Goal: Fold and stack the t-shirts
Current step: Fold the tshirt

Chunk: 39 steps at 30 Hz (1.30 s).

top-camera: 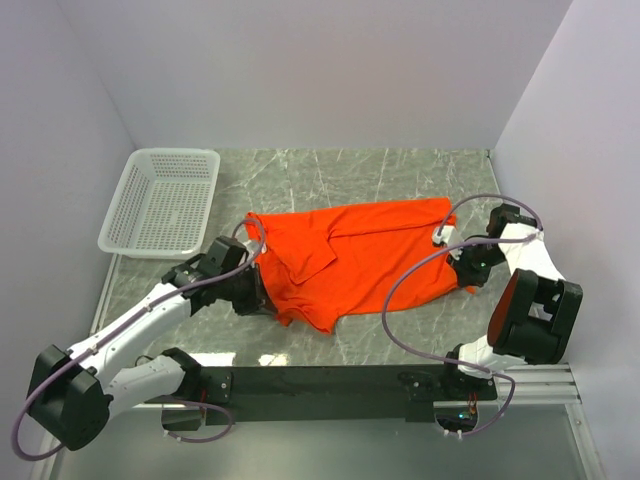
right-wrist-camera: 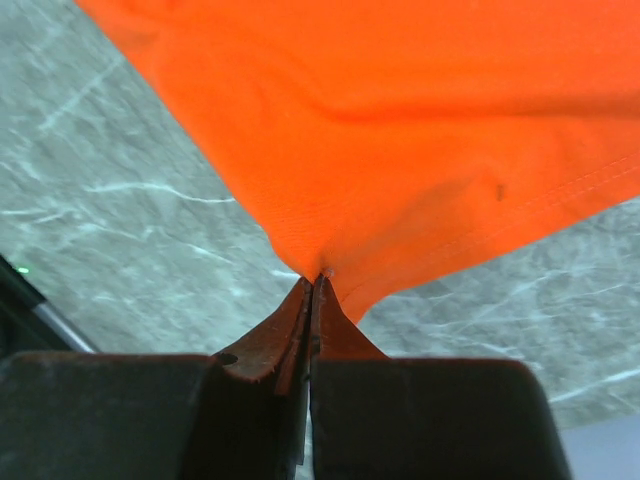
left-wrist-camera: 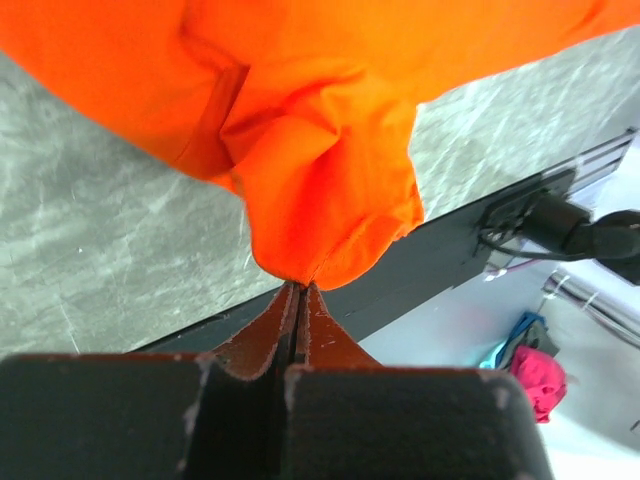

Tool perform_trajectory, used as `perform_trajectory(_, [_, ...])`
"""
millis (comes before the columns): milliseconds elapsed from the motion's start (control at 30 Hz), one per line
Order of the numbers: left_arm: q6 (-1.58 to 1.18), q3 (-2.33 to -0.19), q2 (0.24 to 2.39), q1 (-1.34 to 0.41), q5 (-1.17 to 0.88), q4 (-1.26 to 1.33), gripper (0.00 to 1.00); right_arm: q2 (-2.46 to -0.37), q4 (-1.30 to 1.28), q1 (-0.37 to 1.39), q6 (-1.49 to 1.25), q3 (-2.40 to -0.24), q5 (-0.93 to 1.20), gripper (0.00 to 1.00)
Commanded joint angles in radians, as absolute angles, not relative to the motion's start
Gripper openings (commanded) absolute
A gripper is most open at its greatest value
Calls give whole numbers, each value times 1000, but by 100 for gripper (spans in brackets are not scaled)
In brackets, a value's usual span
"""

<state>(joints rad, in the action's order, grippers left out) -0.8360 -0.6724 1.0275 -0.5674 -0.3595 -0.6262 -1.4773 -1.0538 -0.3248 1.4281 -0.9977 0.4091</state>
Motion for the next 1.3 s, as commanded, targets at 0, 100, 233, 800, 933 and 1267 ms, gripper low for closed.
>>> perform_trajectory(0, [-778,-751,1026,-520,-413,-643,1,-1485,-1100,-319,1368,-1055,451,0])
perform_trajectory(100, [-764,-779,1034,-485,-437,-644,1,-1494,-1112,-319,1348,-1072,462,0])
perform_trajectory(233, [-759,-798,1043,-442,-460,-641,1,-1505,-1115,-319,1313,-1097,469,0])
perform_trajectory(800, [-614,-1164,1308,-333,-469,-664,1,-1657,-1063,-307,1112,-1265,546,0])
perform_trajectory(933, [-528,-1271,1420,-333,-457,-721,1,-1680,-1039,-302,1082,-1279,551,0])
perform_trajectory(1267, [-486,-1347,1540,-321,-403,-736,1,-1695,-973,-302,997,-1302,546,0])
